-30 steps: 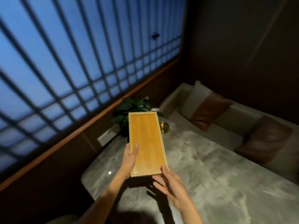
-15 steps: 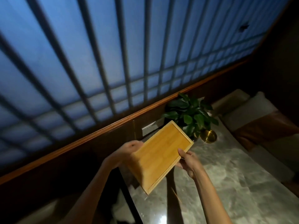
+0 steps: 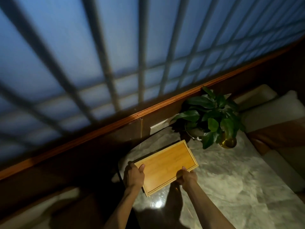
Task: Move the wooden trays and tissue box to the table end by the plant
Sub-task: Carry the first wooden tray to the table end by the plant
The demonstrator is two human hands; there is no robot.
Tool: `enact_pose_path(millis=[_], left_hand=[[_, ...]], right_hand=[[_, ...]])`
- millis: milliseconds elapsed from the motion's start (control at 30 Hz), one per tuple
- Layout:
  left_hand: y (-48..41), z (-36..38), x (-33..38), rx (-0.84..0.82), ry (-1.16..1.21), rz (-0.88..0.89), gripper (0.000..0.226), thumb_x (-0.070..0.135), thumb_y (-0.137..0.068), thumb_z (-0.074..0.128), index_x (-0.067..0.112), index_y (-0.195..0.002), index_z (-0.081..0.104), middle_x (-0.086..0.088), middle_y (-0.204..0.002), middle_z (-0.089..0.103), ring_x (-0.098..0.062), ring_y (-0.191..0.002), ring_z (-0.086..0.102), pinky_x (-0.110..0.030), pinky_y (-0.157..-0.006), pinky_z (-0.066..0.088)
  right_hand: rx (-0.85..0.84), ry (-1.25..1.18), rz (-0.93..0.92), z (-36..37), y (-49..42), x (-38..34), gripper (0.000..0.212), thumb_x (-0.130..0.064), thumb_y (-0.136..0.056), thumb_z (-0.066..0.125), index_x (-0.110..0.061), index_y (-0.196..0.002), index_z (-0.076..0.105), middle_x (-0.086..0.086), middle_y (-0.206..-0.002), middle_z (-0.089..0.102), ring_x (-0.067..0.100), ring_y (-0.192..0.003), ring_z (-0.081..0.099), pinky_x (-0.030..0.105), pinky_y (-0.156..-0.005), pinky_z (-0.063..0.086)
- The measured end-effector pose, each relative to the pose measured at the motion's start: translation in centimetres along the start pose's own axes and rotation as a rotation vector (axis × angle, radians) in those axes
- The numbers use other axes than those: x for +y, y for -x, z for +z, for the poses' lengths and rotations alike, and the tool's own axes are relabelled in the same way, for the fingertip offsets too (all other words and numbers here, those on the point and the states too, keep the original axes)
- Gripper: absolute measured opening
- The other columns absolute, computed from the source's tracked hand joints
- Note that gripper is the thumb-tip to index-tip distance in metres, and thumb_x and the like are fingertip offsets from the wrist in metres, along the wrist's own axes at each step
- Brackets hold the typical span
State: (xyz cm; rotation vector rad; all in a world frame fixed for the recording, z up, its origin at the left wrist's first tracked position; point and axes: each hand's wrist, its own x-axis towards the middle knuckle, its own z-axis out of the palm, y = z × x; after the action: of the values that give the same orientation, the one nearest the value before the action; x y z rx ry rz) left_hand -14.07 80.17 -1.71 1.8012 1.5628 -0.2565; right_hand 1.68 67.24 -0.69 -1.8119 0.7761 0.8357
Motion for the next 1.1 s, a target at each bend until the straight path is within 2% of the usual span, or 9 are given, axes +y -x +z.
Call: enact_pose_path(millis=[100, 233, 367, 467, 600, 700, 833, 933, 1100], left_hand=[[-0.9, 1.4, -0.8, 0.005, -0.102, 0.044, 0.060, 0.045, -0.101, 0.034, -0.003, -0.136, 0.042, -0.022, -0.126, 0.061, -0.033, -0.115, 0.062, -0.042, -0.093, 0.053], [-1.9, 2.2, -1.7, -0.054, -0.276, 0.028, 0.057, 0.050, -0.101, 0.032, 0.002, -0.124, 0.054, -0.018, -0.125, 0.063, -0.031, -0.115, 0.062, -0.039, -0.094, 0.050], [-2.0, 2.7, -2.1, -0.065, -0.303, 0.023, 0.058, 0.051, -0.101, 0.033, 0.003, -0.120, 0.058, -0.018, -0.124, 0.063, -0.031, -0.114, 0.062, -0.038, -0.092, 0.050], [-1.9, 3.1, -1.9, -0.037, -0.297, 0.020, 0.058, 0.051, -0.100, 0.032, 0.004, -0.119, 0.060, -0.016, -0.121, 0.066, -0.028, -0.110, 0.065, -0.036, -0.087, 0.051], [-3.9, 2.1, -0.2, 0.064, -0.299, 0.074, 0.058, 0.052, -0.100, 0.031, 0.007, -0.116, 0.065, -0.011, -0.115, 0.071, -0.022, -0.105, 0.068, -0.031, -0.082, 0.054], [-6.3, 1.6, 1.5, 0.132, -0.251, 0.161, 0.050, 0.041, -0.104, 0.031, 0.007, -0.120, 0.064, -0.012, -0.115, 0.071, -0.022, -0.105, 0.068, -0.033, -0.089, 0.053], [-8.5, 1.6, 2.9, 0.145, -0.099, 0.162, 0.043, 0.036, -0.105, 0.034, 0.004, -0.116, 0.061, -0.016, -0.106, 0.072, -0.027, -0.097, 0.070, -0.038, -0.082, 0.054], [-9.6, 1.8, 3.7, 0.148, 0.010, 0.125, 0.041, 0.032, -0.104, 0.038, 0.000, -0.113, 0.061, -0.021, -0.107, 0.070, -0.032, -0.098, 0.069, -0.040, -0.080, 0.052], [-10.2, 2.3, 5.1, 0.189, 0.156, 0.031, 0.040, 0.030, -0.104, 0.041, -0.004, -0.112, 0.061, -0.026, -0.109, 0.069, -0.037, -0.101, 0.068, -0.042, -0.080, 0.051]], right_hand=[[0.094, 0.071, -0.019, 0.5, -1.2, 0.5, 0.031, -0.017, -0.097, 0.059, -0.008, -0.126, 0.059, 0.021, -0.121, 0.066, 0.038, -0.098, 0.064, 0.047, -0.079, 0.055], [0.160, 0.193, -0.049, 0.7, -2.9, 0.8, 0.033, -0.020, -0.096, 0.060, -0.009, -0.127, 0.063, 0.020, -0.122, 0.068, 0.041, -0.112, 0.063, 0.051, -0.096, 0.053], [0.208, 0.322, -0.102, 0.4, -3.2, 1.5, 0.032, -0.016, -0.098, 0.050, -0.013, -0.128, 0.060, 0.018, -0.107, 0.070, 0.037, -0.093, 0.068, 0.048, -0.085, 0.059], [0.224, 0.404, -0.187, 0.5, -3.1, 1.9, 0.036, -0.018, -0.098, 0.052, -0.016, -0.133, 0.056, 0.018, -0.113, 0.070, 0.037, -0.096, 0.070, 0.051, -0.089, 0.058], [0.193, 0.385, -0.308, 1.9, -4.0, -0.5, 0.042, -0.020, -0.095, 0.059, -0.021, -0.137, 0.056, 0.013, -0.121, 0.071, 0.035, -0.106, 0.068, 0.048, -0.094, 0.054], [0.151, 0.394, -0.357, 3.2, -5.3, -2.8, 0.039, -0.022, -0.093, 0.063, -0.021, -0.131, 0.061, 0.013, -0.120, 0.072, 0.037, -0.110, 0.066, 0.048, -0.096, 0.053], [0.130, 0.362, -0.336, 4.9, -6.9, -4.9, 0.038, -0.026, -0.092, 0.063, -0.022, -0.130, 0.061, 0.011, -0.120, 0.072, 0.036, -0.110, 0.067, 0.052, -0.097, 0.053], [0.147, 0.309, -0.291, 5.8, -7.7, -5.9, 0.041, -0.028, -0.092, 0.064, -0.020, -0.132, 0.061, 0.011, -0.122, 0.072, 0.033, -0.108, 0.068, 0.050, -0.096, 0.054], [0.161, 0.344, -0.280, 6.3, -8.6, -6.3, 0.045, -0.034, -0.092, 0.065, -0.011, -0.131, 0.062, 0.013, -0.129, 0.068, 0.034, -0.118, 0.063, 0.043, -0.099, 0.050]])
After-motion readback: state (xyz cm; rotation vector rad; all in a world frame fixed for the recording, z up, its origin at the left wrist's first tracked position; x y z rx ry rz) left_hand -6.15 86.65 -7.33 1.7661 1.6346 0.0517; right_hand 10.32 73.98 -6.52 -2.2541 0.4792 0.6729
